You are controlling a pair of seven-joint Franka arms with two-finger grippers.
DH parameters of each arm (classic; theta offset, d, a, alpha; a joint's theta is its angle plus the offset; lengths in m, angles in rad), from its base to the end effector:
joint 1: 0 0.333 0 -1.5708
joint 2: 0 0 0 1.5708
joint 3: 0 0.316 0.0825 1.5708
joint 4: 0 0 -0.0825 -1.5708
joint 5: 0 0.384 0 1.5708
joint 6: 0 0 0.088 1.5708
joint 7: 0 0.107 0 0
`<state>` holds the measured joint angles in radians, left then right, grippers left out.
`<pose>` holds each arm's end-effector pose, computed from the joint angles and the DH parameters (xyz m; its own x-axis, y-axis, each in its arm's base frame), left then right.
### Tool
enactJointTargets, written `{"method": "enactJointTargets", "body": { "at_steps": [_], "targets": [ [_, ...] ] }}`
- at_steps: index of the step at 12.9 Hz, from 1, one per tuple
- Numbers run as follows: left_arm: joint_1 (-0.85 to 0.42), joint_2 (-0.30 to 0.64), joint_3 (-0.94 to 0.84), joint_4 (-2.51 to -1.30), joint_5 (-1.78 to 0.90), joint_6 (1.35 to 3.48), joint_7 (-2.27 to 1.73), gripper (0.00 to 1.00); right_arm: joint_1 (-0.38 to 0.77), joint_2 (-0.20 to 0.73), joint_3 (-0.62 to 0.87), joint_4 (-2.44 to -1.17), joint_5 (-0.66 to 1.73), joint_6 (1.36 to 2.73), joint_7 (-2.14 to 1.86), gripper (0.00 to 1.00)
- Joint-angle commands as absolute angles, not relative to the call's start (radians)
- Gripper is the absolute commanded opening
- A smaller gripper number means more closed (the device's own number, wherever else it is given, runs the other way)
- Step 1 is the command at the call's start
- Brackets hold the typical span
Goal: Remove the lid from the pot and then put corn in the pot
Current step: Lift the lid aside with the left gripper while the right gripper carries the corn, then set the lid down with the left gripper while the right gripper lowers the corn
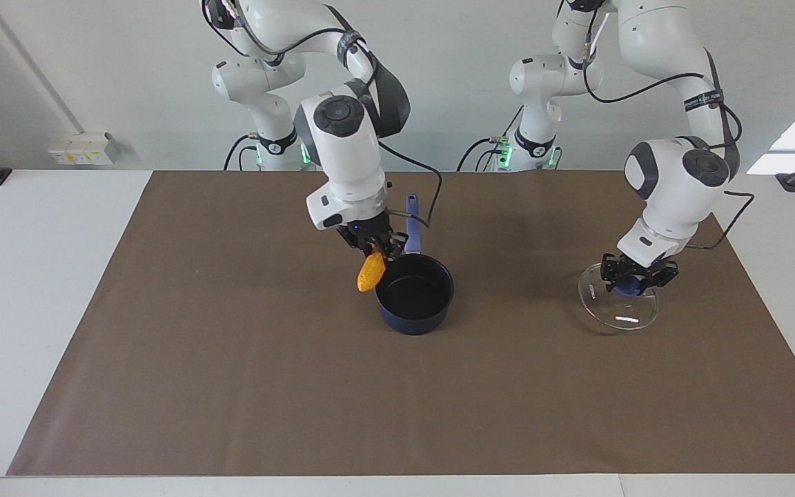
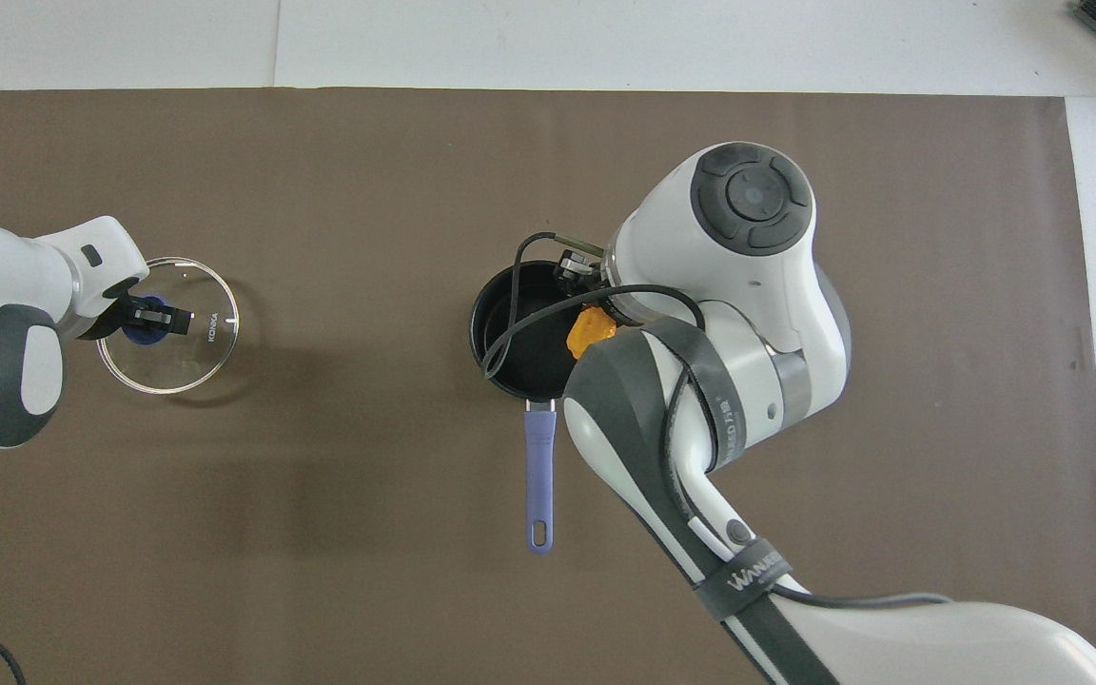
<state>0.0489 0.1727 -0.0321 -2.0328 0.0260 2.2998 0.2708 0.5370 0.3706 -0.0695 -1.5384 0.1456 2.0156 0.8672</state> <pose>0.5913 0.0110 0.3707 0.9598 -0.2671 0.0866 -0.2645 -0.9635 -0.0401 0.6003 0.3195 0.4519 0.9012 -0.4330 -0.0178 -0.4305 -0.8897 -0.1521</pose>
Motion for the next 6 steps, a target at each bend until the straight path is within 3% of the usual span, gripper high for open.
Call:
{"method": "enactJointTargets", "body": {
  "at_steps": [1,3,6],
  "targets": [
    [0.080,0.192,-0.044,-2.045,-0.002,2.352,0.328,0.00,0.551,0.487,-0.049,-1.447,0.166,2.106,0.937,0.00],
    [0.083,0.216,-0.044,-2.042,-0.003,2.382,0.331,0.00,0.581,0.540,-0.041,-1.413,0.161,2.115,0.960,0.00],
    [0.077,0.239,-0.044,-2.036,-0.003,2.388,0.327,0.00,0.591,0.537,-0.041,-1.427,0.153,2.132,0.950,0.00]
  ]
}}
